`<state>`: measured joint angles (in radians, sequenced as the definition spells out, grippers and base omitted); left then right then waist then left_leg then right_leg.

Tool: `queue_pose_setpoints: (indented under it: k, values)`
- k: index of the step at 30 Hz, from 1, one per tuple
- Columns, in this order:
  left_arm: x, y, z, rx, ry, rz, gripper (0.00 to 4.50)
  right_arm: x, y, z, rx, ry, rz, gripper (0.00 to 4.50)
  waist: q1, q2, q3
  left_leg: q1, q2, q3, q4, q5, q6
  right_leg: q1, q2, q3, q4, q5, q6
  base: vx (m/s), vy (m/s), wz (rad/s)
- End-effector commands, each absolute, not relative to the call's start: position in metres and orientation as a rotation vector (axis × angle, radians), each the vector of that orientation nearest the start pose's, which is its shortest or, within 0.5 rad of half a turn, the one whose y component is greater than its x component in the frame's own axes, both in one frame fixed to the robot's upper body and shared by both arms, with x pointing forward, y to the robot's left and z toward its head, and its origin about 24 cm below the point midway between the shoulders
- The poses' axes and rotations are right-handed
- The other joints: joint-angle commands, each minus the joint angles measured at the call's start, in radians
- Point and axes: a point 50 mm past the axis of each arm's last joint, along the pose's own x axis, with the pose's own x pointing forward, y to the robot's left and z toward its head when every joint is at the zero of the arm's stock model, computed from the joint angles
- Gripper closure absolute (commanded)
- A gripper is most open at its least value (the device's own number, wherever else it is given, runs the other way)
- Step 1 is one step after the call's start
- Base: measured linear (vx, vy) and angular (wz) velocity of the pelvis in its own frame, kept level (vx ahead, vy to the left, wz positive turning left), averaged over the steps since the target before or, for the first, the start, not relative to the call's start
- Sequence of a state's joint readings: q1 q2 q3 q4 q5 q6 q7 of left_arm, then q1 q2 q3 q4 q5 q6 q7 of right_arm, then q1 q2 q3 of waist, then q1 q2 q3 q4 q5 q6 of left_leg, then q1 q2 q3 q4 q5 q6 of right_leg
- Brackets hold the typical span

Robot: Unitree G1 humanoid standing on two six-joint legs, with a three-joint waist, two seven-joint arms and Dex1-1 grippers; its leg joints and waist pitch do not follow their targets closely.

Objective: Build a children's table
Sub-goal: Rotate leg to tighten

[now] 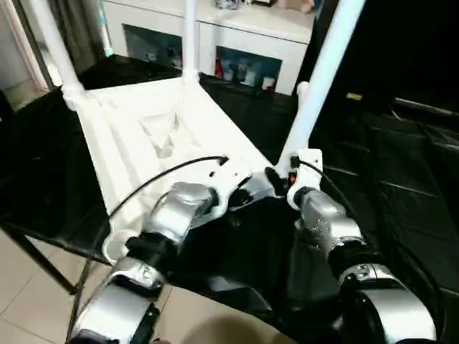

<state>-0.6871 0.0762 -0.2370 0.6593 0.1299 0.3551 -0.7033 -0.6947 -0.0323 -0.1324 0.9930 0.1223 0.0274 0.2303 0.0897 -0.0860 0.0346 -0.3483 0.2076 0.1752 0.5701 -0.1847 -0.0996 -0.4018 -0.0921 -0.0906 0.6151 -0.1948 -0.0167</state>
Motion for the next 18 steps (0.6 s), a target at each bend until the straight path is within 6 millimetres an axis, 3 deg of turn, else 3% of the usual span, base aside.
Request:
queue_pose_setpoints:
  k: [1, 5, 9, 11, 12, 16, 18]
  values:
    - [0.342, 0.058, 0.047, 0.288, 0.438, -0.865, 4.5, 0.34, -0.086, -0.002, 0.163, 0.441, 0.406, 1.01, 0.003, -0.011, -0.049, -0.007, 0.02, 0.002, -0.059, -0.128, 0.052, 0.05, -0.057, 0.05, -0.074, -0.199, -0.136, 0.0, 0.0, 0.0]
    - [0.338, 0.066, 0.048, 0.353, 0.418, -0.927, 4.5, 0.344, -0.09, 0.011, 0.157, 0.359, 0.49, 0.85, 0.001, -0.013, -0.046, -0.013, 0.022, -0.002, -0.062, -0.167, 0.052, 0.052, -0.061, 0.049, -0.082, -0.274, -0.119, 0.0, 0.0, 0.0]
    - [0.335, 0.076, 0.048, 0.364, 0.428, -0.992, 4.5, 0.345, -0.108, 0.017, 0.116, 0.319, 0.575, 0.71, -0.002, -0.015, -0.044, -0.009, 0.023, -0.003, -0.063, -0.199, 0.046, 0.048, -0.061, 0.049, -0.091, -0.34, -0.107, 0.0, 0.0, 0.0]
    - [0.333, 0.079, 0.048, 0.368, 0.426, -1.031, 4.5, 0.345, -0.116, 0.019, 0.091, 0.309, 0.599, 0.71, 0.001, -0.013, -0.044, -0.007, 0.025, -0.003, -0.063, -0.19, 0.049, 0.046, -0.062, 0.05, -0.092, -0.328, -0.113, 0.0, 0.0, 0.0]
    - [0.33, 0.085, 0.049, 0.369, 0.422, -1.08, 4.5, 0.344, -0.131, 0.022, 0.059, 0.303, 0.643, 0.71, 0.0, -0.013, -0.044, -0.009, 0.026, -0.004, -0.064, -0.175, 0.047, 0.049, -0.06, 0.049, -0.087, -0.303, -0.123, 0.0, 0.0, 0.0]
    - [0.326, 0.089, 0.05, 0.354, 0.412, -1.147, 4.5, 0.341, -0.14, 0.025, 0.042, 0.298, 0.711, 0.71, 0.003, -0.012, -0.046, -0.006, 0.028, -0.001, -0.061, -0.146, 0.058, 0.048, -0.059, 0.051, -0.077, -0.222, -0.162, 0.0, 0.0, 0.0]
    - [0.317, 0.092, 0.056, 0.315, 0.382, -1.294, 4.5, 0.332, -0.15, 0.029, 0.014, 0.304, 0.855, 0.71, 0.005, -0.011, -0.047, -0.008, 0.027, -0.001, -0.059, -0.132, 0.069, 0.054, -0.058, 0.051, -0.074, -0.186, -0.175, 0.0, 0.0, 0.0]
